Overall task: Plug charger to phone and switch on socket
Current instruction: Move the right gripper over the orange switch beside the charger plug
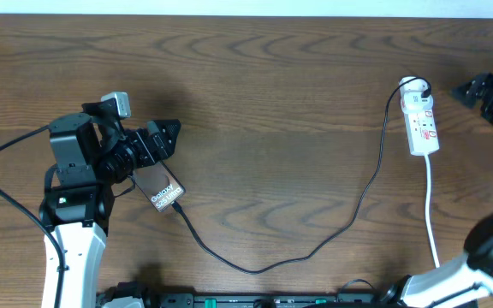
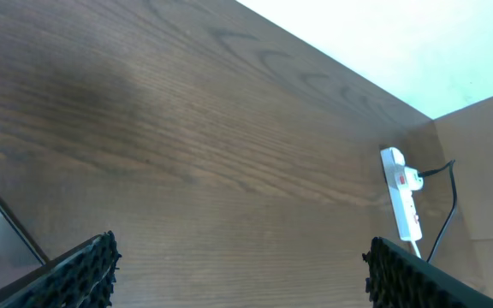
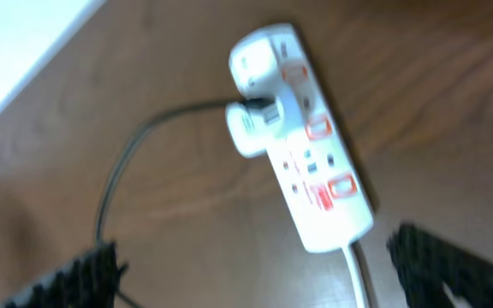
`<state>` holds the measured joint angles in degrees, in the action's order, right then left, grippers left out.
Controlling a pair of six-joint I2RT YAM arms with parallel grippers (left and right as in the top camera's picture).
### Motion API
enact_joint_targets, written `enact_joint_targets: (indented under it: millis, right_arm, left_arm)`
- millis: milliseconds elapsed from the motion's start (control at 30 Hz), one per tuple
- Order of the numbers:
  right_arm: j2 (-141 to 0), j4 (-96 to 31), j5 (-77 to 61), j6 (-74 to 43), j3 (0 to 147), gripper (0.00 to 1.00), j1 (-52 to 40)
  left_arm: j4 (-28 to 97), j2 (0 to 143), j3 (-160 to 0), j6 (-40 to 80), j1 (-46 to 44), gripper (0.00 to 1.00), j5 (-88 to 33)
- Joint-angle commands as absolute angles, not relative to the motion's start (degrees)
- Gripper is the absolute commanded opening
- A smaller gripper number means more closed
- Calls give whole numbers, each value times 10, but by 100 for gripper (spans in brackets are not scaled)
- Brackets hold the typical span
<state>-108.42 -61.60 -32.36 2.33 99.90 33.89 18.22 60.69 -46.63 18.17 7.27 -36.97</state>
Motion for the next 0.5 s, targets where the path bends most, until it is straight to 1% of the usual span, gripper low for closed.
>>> enact_joint_targets:
  millis: [0,100,167,467]
  right_arm:
    - [-1171,-668,-343,74,1097,99,337]
    - [-1219,-705,-343,123,1147,99,334]
    - [-1234,-703,-340,144,1153,99,330]
    - [-1280,-668,-340,138,1153,99,304]
  left_arm:
    - [185,610,-467,181,70,90,-364]
    - [185,615,-467,181,70,90,-364]
    - [185,621,-467,181,70,90,-364]
    - [190,643,-467,181,70,90,-364]
